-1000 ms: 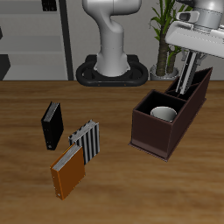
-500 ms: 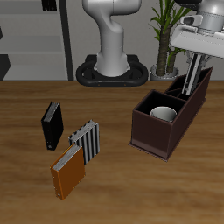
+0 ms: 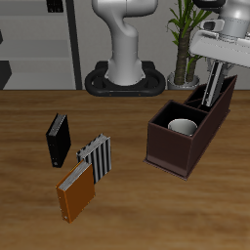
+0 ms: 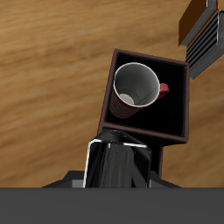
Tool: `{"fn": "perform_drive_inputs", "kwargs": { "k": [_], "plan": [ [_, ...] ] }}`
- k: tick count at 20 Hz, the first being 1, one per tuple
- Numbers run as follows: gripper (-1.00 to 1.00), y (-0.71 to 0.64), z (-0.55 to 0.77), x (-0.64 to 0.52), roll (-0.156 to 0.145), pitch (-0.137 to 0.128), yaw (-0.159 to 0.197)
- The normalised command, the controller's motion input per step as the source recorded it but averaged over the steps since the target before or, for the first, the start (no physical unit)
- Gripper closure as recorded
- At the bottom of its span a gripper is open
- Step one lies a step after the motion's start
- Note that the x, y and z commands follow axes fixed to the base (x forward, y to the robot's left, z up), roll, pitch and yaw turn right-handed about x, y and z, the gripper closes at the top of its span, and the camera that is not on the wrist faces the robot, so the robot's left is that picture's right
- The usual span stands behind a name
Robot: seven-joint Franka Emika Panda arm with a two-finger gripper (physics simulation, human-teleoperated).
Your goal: Place the red mug into the left desk caddy's right compartment and place the left striped book into the left desk caddy's back compartment
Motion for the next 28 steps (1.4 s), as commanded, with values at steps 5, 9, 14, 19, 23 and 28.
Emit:
{"fn": "perform_drive_inputs", "kwargs": {
  "k": [5, 9, 14, 19, 23, 28],
  "plan": [
    [1.0, -0.04, -0.09, -0.09, 0.006, 0.007, -0.01],
    [1.0, 0.02, -0.01, -0.07, 0.021, 0.006, -0.006],
    [1.0, 0.04, -0.01, 0.01, 0.023, 0.021, -0.023],
    [1.0, 0.02, -0.04, 0.04, 0.019, 0.019, -0.024],
    [1.0, 0.02, -0.07, 0.03, 0.004, 0.006, -0.008],
    [1.0, -0.01, -0.09, 0.06, 0.001, 0.025, -0.012]
  ]
}}
